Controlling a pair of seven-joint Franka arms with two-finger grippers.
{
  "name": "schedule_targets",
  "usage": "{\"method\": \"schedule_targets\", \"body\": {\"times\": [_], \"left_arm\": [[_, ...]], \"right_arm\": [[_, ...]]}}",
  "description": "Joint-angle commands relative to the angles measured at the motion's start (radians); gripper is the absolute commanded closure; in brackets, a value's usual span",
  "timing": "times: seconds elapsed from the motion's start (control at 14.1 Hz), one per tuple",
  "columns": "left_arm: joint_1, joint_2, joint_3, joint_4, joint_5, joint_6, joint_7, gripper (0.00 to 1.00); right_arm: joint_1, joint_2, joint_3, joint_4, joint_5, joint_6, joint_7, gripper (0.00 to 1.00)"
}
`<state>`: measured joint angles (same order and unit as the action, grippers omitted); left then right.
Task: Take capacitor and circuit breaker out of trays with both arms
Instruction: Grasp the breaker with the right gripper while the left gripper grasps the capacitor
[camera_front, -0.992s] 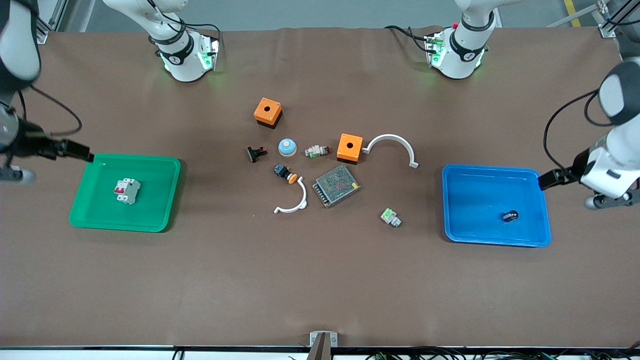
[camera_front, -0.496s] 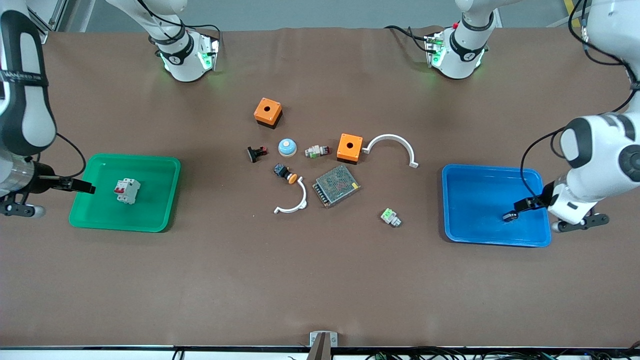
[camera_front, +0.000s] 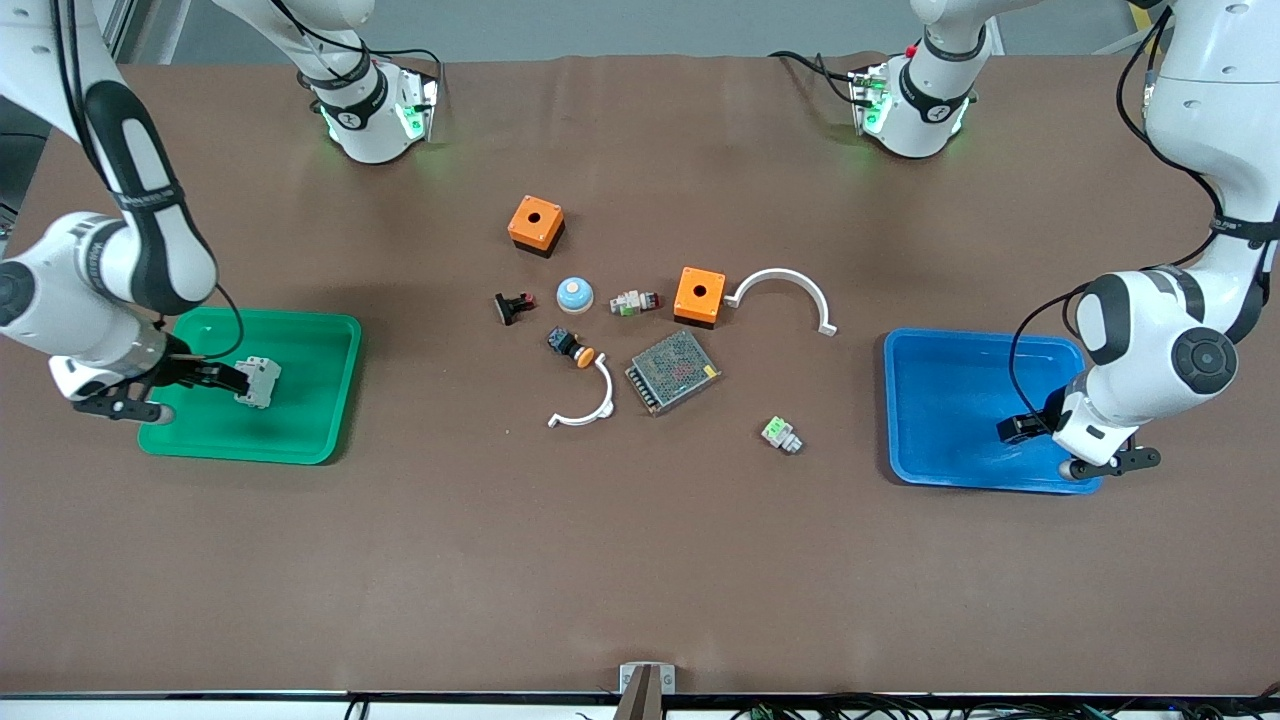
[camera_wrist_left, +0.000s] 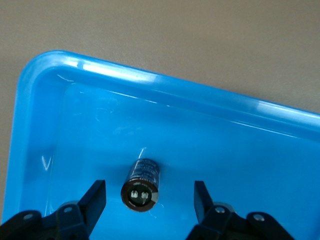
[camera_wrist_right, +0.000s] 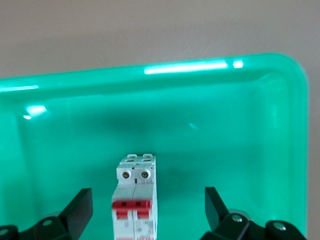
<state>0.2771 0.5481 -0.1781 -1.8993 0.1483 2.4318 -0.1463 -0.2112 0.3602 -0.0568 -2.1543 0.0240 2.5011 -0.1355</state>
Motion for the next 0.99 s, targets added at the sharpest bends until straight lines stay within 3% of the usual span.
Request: {"method": "schedule_targets", "body": {"times": [0.0, 0.07, 0.28, 0.5, 0.57, 0.64, 0.92], "left_arm": [[0.001, 0.012, 0.0, 0.011, 0.027, 0.006, 0.001, 0.34], [0.001, 0.013, 0.0, 0.012, 0.027, 0.006, 0.001, 0.37], [0.001, 0.022, 0.0, 0.012, 0.027, 0.007, 0.001, 0.6], [-0.004, 0.016, -0.001, 0.016, 0.027, 0.006, -0.001, 0.93], [-0.007, -0.008, -0.004, 0.014, 0.028, -0.006, -0.018, 0.99], [-0.007, -0.043, -0.014, 0.003, 0.028, -0.011, -0.033, 0.99], [-0.01, -0.204, -0.136, -0.007, 0.027, -0.179, -0.155, 0.99]], "right_arm": [[-0.002, 0.028, 0.011, -0.045, 0.023, 0.079, -0.013, 0.07], [-0.002, 0.04, 0.011, -0.051, 0.025, 0.09, -0.013, 0.13], [-0.001, 0.046, 0.011, -0.053, 0.025, 0.079, -0.01, 0.3], [0.001, 0.04, 0.012, -0.044, 0.025, 0.033, -0.009, 0.72], [0.003, 0.036, 0.018, -0.036, 0.025, 0.012, -0.007, 0.88], [0.001, 0.025, 0.031, -0.016, 0.025, -0.023, -0.003, 0.96], [0.082, -0.036, 0.045, 0.089, 0.025, -0.243, 0.048, 0.99]]}}
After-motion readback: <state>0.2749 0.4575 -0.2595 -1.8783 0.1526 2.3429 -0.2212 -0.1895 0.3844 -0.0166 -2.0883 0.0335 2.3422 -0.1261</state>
